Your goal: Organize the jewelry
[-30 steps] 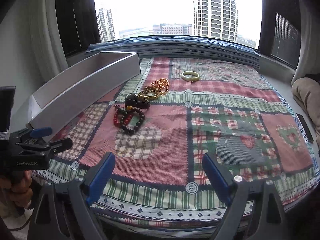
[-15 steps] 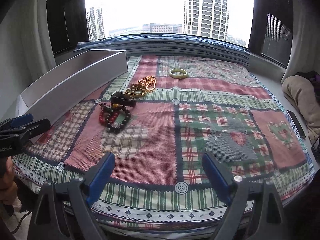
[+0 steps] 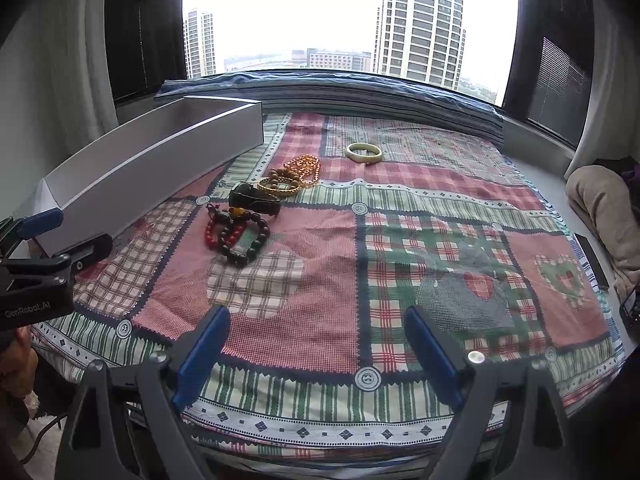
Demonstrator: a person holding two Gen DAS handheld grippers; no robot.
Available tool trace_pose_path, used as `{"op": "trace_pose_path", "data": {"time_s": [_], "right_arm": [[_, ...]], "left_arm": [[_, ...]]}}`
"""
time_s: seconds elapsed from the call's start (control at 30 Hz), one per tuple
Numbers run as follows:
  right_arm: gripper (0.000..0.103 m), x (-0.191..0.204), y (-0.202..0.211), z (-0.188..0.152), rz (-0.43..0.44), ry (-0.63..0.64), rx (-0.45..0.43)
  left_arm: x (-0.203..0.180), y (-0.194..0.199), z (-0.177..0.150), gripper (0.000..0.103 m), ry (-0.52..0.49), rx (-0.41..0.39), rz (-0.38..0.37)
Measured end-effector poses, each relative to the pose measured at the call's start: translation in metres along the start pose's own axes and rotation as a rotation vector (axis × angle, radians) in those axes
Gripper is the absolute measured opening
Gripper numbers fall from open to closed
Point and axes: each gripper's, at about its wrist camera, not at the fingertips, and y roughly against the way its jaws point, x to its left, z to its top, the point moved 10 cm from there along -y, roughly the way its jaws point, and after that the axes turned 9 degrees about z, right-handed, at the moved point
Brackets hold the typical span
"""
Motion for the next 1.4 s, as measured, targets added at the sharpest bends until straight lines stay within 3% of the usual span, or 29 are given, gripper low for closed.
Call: {"op": "trace_pose_path", "data": {"time_s": [0.27, 1.1, 1.4], "right_arm": [[0.09, 0.002, 0.001, -0.002, -0.008, 0.005, 0.002], [0.09, 0.008, -0.001, -0.004, 0.001, 0.015, 0.009], [0.09, 0.002, 0.004, -0.004, -0.009, -0.012, -0.008]], "left_arm": [[-0.005, 0.003, -0.003, 0.1, 0.014, 0.027, -0.049], [-0.006, -0.006, -0.013, 0.1, 0.003, 0.071, -0.048], [0.016, -0.016, -0.018, 0.1, 0.062, 0.118, -0.057]]}}
